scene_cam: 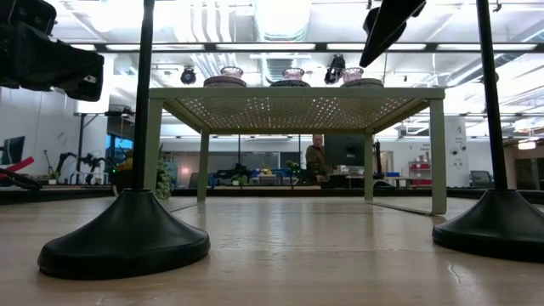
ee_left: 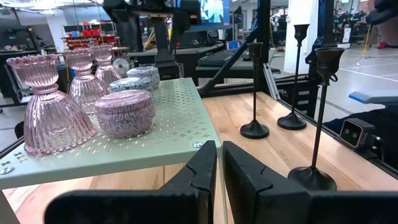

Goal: Pick & Place candle stick holders
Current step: Put the red scented candle on the shelf

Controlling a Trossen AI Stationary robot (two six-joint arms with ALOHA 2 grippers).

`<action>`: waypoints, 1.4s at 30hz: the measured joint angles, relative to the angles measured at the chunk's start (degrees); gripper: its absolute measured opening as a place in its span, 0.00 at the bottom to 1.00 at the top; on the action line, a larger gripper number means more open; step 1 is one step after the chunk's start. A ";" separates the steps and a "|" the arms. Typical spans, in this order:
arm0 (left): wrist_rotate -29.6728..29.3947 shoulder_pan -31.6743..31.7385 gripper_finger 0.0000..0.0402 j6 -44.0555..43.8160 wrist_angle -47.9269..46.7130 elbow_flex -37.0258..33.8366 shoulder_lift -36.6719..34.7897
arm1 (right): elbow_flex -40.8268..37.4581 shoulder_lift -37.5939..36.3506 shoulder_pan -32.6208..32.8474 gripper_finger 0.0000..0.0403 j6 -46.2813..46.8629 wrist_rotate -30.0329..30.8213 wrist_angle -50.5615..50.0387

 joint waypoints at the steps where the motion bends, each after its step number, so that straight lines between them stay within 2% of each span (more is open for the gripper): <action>1: -0.01 0.01 0.08 0.01 0.00 -0.01 -0.01 | 0.05 0.00 0.55 0.89 0.45 -0.19 -0.03; 6: 0.00 0.01 0.08 -0.01 0.00 -0.01 0.00 | -0.20 0.00 3.82 0.75 2.24 -0.46 -2.32; 12: -0.01 0.01 0.08 0.01 0.02 -0.01 -0.01 | -1.95 0.00 5.90 0.49 4.13 -0.34 -3.01; 22: 0.01 0.01 0.08 0.01 0.02 -0.01 -0.01 | -3.83 0.24 5.86 0.06 3.29 0.23 -2.43; 24: 0.00 0.00 0.08 0.00 0.00 -0.01 -0.01 | -4.33 0.23 5.83 0.03 3.16 0.34 -2.28; 32: -0.01 0.00 0.08 0.00 0.01 -0.01 -0.01 | -7.71 0.24 4.66 0.03 1.59 0.76 1.46; 42: 0.00 0.01 0.08 -0.01 0.01 -0.01 0.00 | -8.31 0.24 3.67 0.03 -0.27 1.44 3.66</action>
